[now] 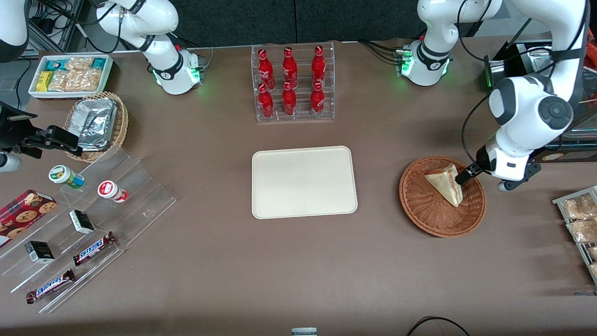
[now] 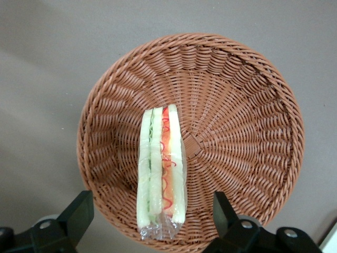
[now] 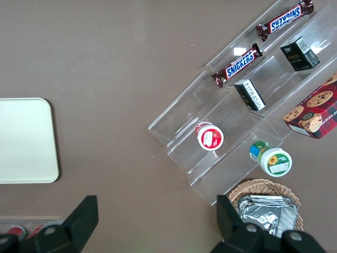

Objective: Place sandwich from basket to tray
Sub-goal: 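Move the open left gripper down over the sandwich in the basket, then close the left gripper on the wrapped sandwich, then lift the sandwich and carry it over the white tray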

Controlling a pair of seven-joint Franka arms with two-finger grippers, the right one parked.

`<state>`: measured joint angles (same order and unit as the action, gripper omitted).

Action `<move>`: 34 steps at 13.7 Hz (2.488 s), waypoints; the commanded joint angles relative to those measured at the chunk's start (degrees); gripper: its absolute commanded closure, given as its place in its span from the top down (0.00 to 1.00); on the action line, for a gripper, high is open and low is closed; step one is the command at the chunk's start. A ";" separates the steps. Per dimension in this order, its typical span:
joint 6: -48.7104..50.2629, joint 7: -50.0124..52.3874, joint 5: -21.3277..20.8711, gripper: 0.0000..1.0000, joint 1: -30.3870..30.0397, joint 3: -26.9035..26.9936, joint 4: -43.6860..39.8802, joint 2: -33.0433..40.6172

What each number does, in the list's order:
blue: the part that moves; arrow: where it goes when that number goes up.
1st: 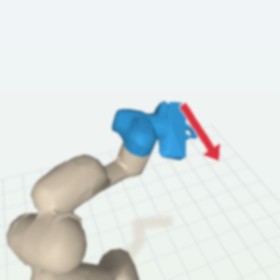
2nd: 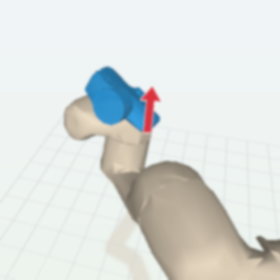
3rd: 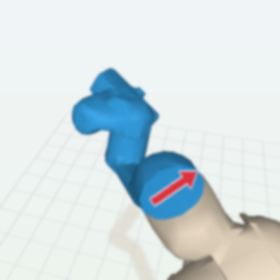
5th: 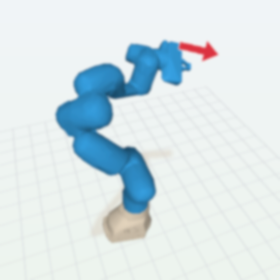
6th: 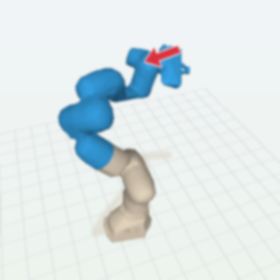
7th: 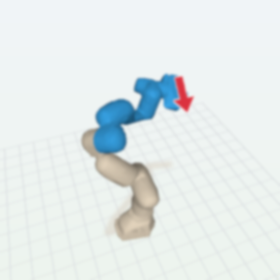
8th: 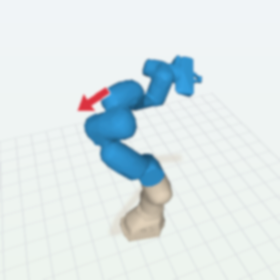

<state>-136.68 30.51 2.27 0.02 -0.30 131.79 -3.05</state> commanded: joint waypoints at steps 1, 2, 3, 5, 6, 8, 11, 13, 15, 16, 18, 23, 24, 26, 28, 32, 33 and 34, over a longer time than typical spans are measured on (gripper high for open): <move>-3.50 1.57 0.19 1.00 1.39 0.03 3.55 1.65; -3.94 1.74 0.19 1.00 1.48 -0.05 3.56 1.47; -4.30 2.88 0.19 1.00 1.83 -0.06 3.64 0.78; -6.57 3.68 0.19 1.00 3.15 -0.06 4.60 -0.28; -8.24 3.68 0.19 1.00 3.15 -0.06 5.22 -0.55; -10.27 3.68 0.19 1.00 3.06 -0.06 5.75 -1.86; -11.77 3.59 0.28 1.00 2.89 0.12 5.93 -3.44; -12.91 3.59 0.28 1.00 2.80 0.12 6.02 -4.85; -14.40 3.59 0.28 1.00 2.62 0.21 6.72 -5.82; -14.84 3.68 0.28 0.99 2.53 0.30 6.81 -6.00; -14.85 3.77 0.28 0.79 2.62 0.30 6.90 -6.61; -14.23 4.03 0.28 0.00 2.62 0.30 7.34 -6.53; -13.97 4.29 0.28 0.00 2.62 0.30 7.08 -6.09; -9.60 5.08 0.28 0.00 2.62 0.30 5.94 -3.38; -2.93 4.04 0.02 0.00 2.71 0.30 4.71 0.49; 12.44 2.89 -0.16 0.00 3.67 -2.59 -4.32 4.63; 17.27 2.89 -0.16 0.00 3.76 -4.08 -8.44 4.11; 21.58 2.89 -0.25 0.00 3.76 -6.27 -12.57 2.98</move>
<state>-122.37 33.51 2.26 3.31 -3.59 126.65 1.63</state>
